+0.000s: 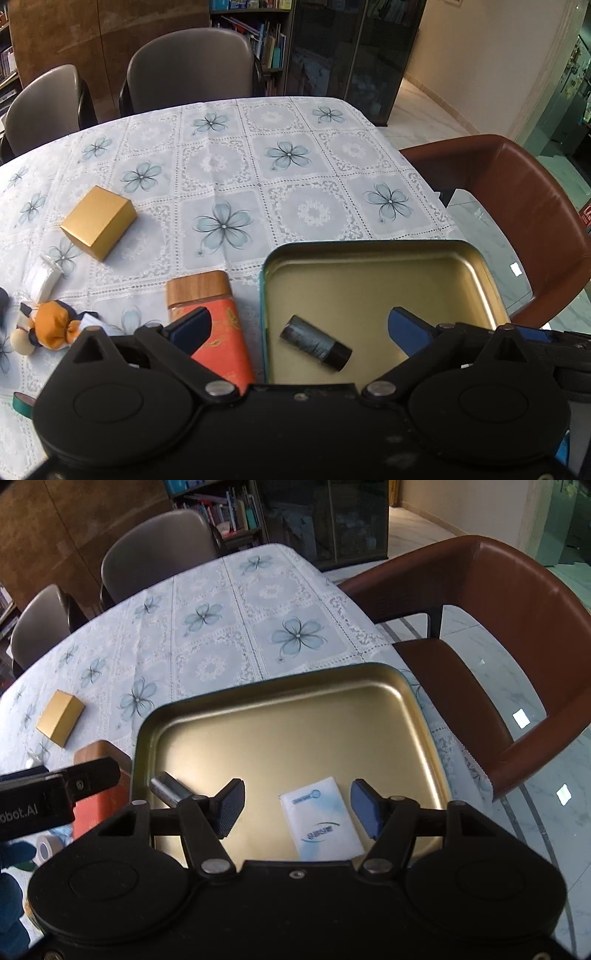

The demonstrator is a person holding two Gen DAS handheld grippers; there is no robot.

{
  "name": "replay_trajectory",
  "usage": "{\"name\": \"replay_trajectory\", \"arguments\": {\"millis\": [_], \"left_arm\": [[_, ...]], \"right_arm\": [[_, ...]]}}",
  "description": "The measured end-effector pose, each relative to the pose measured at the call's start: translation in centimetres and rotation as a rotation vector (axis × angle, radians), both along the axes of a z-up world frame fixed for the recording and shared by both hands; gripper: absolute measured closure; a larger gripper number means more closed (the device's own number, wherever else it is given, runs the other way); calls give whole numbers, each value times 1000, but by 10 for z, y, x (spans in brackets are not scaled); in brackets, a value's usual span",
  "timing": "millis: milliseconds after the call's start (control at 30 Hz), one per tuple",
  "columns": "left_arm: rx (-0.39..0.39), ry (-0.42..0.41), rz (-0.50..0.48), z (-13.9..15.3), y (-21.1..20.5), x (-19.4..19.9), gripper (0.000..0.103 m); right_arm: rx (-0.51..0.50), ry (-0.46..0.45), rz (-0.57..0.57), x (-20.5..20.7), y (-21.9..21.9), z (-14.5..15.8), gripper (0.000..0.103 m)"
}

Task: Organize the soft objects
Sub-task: 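Move both open grippers back to the cluster of objects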

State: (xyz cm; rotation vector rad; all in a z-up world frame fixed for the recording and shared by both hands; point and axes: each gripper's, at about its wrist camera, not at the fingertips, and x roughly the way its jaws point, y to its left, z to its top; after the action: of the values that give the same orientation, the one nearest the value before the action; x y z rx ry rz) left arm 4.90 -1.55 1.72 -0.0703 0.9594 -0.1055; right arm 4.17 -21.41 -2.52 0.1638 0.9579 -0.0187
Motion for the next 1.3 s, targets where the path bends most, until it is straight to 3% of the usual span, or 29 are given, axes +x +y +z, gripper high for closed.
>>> {"name": "replay_trajectory", "arguments": {"millis": [133, 400, 633, 1033, 1300], "left_arm": [[27, -23, 14, 5, 17, -13, 1], [8, 43, 73, 5, 85, -40, 1], [36, 70, 180, -2, 167, -70, 1], [50, 185, 319, -44, 300, -107, 2], [36, 254, 305, -71, 335, -108, 2]], "right_arm": [[-26, 12, -2, -3, 17, 1, 42], [-115, -14, 172, -14, 85, 10, 42], [-83, 27, 292, -22, 157, 9, 42], [-104, 73, 441, -33, 273, -11, 43], [-75, 190, 480, -20, 317, -41, 44]]}}
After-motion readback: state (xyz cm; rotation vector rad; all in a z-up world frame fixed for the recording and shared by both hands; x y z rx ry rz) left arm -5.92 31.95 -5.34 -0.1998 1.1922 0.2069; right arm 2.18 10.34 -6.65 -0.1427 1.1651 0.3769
